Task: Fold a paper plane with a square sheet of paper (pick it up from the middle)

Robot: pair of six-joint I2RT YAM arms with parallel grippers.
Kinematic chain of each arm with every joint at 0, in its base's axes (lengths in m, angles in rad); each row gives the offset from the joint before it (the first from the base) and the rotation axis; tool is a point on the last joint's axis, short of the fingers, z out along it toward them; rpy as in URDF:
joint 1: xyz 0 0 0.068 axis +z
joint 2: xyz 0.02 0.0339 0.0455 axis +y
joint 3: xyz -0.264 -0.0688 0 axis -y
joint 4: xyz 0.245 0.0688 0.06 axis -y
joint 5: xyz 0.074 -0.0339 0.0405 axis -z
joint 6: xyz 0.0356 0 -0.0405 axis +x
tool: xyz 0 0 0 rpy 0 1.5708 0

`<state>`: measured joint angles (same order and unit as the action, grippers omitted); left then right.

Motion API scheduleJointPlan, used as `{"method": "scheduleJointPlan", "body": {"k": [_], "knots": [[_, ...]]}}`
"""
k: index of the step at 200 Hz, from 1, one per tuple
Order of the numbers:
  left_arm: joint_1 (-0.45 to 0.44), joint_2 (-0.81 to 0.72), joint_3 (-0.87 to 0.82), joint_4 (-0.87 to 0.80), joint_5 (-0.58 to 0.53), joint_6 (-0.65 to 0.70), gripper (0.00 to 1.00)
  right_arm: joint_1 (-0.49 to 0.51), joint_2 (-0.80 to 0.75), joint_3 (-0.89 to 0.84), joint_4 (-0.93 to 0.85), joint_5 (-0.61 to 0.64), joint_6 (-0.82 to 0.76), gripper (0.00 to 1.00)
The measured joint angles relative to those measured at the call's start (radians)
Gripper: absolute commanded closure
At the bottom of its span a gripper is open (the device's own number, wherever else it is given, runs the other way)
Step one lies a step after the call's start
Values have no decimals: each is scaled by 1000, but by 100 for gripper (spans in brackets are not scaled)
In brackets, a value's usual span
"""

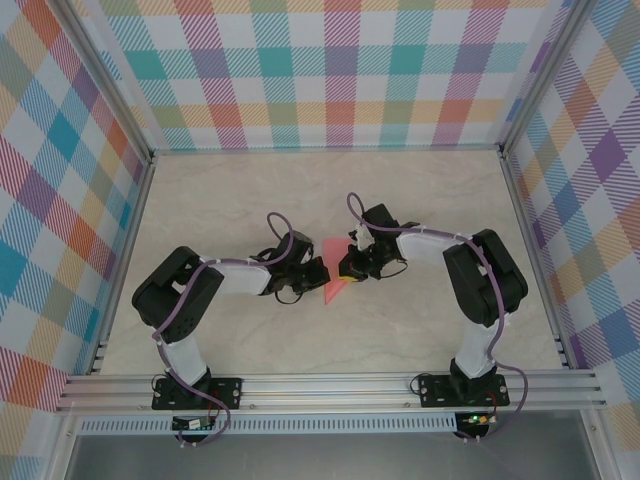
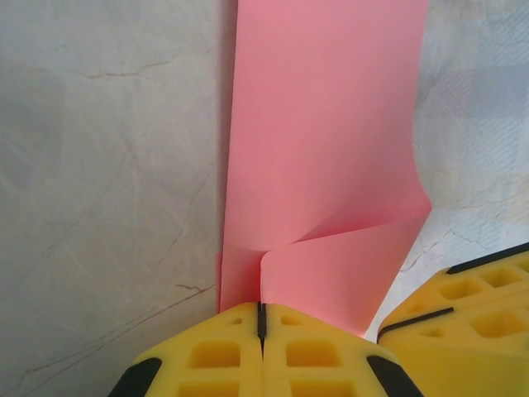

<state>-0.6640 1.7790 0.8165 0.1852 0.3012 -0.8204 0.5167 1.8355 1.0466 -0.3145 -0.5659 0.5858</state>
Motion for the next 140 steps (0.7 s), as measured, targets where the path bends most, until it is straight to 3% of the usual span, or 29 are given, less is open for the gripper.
{"method": "scheduleJointPlan", "body": {"k": [140], "knots": [[0,15,16,-4,-8,17,96,0,49,0,8,0,-2,96]]}}
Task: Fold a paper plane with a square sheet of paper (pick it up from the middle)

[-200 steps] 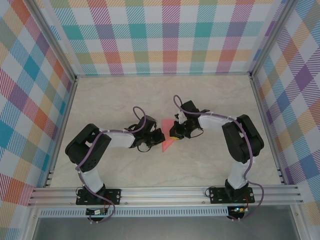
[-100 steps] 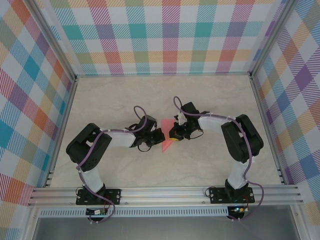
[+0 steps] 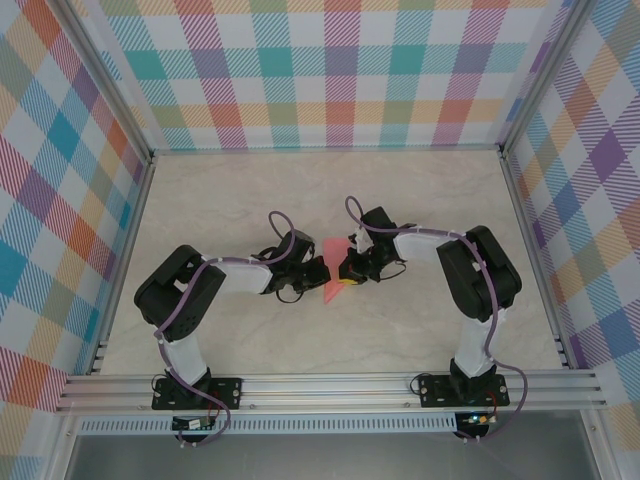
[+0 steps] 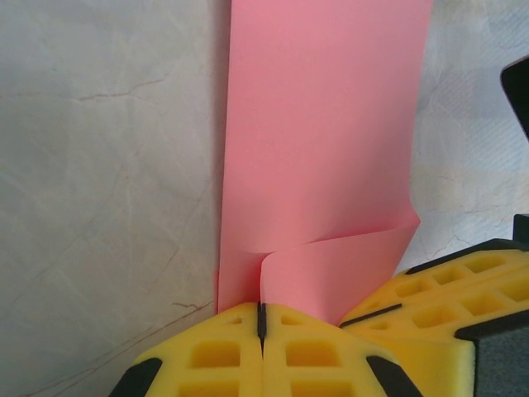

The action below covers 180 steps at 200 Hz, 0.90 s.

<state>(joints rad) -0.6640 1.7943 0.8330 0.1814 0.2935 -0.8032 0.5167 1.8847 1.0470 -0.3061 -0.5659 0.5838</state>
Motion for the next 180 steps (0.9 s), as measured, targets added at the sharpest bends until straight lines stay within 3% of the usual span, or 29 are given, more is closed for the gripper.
{"method": "scheduleJointPlan", "body": {"k": [180], "knots": [[0,-18,-29,24,-25,1,96,0,6,2,-1,0,-24,97]]}}
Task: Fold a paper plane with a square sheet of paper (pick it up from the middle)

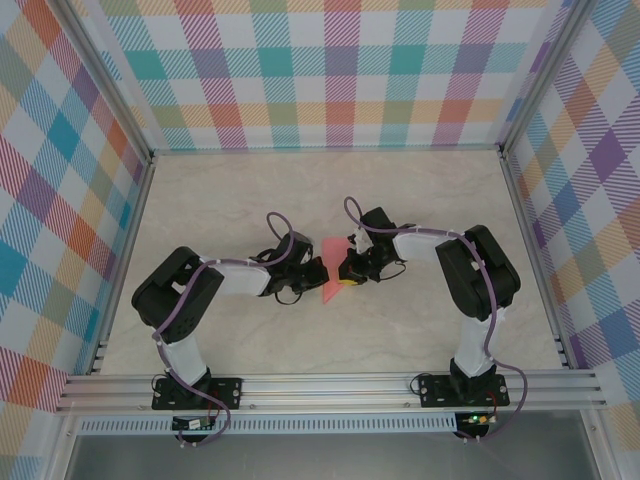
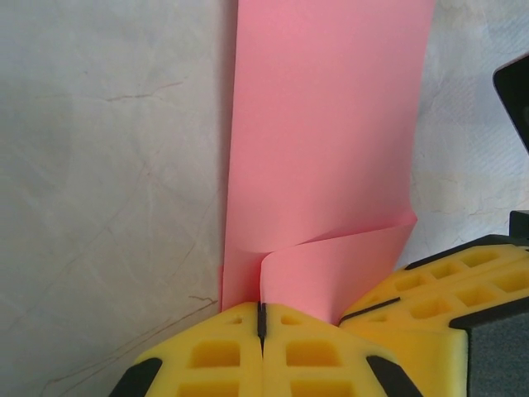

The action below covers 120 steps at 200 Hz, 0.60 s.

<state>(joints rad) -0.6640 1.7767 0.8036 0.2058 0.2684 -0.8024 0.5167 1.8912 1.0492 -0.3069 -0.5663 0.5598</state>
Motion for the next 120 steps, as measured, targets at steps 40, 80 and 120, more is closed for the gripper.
{"method": "scheduleJointPlan", "body": {"k": [40,80,120], "knots": [[0,-4,-9,10,-2,0,96,0,7,4,0,0,0,97],[0,-5,-9,8,-8,0,97,0,12,7,0,0,0,97],[0,-5,-9,6,-9,0,97,0,18,8,0,1,0,97]]}}
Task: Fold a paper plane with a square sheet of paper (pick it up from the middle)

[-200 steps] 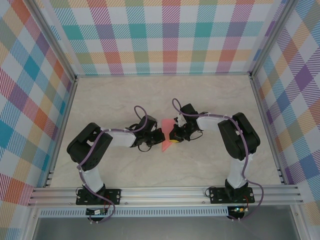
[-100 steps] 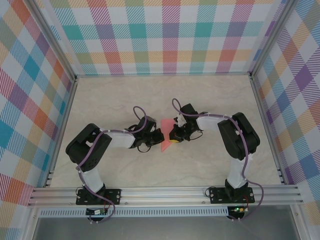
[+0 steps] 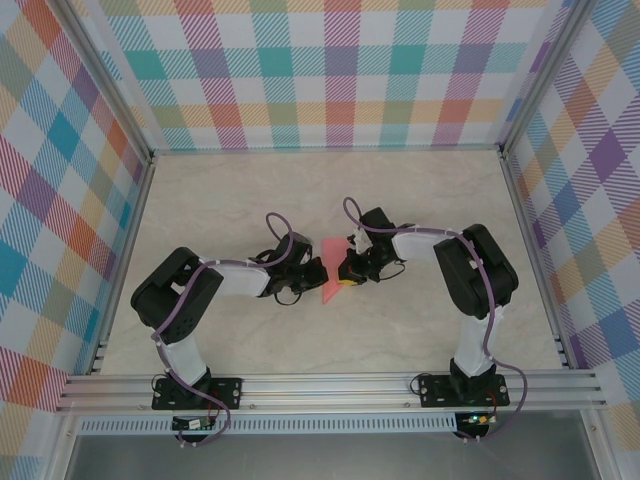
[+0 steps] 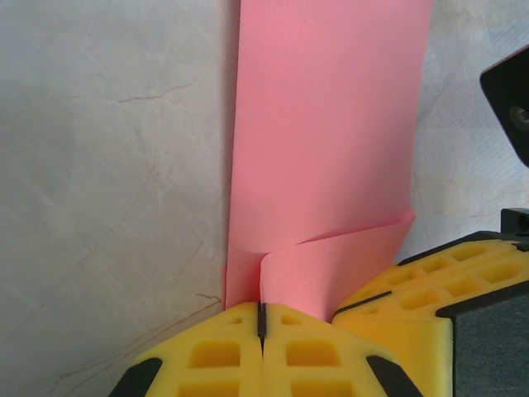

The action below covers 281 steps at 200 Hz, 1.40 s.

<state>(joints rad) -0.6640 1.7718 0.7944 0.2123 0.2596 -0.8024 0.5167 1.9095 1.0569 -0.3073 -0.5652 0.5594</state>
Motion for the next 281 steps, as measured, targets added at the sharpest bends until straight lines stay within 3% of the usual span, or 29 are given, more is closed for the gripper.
{"method": "scheduleJointPlan", "body": {"k": [281], "knots": [[0,0,2,-13,-14,8,99,-24,-58,-34,31,119,-63,100]]}}
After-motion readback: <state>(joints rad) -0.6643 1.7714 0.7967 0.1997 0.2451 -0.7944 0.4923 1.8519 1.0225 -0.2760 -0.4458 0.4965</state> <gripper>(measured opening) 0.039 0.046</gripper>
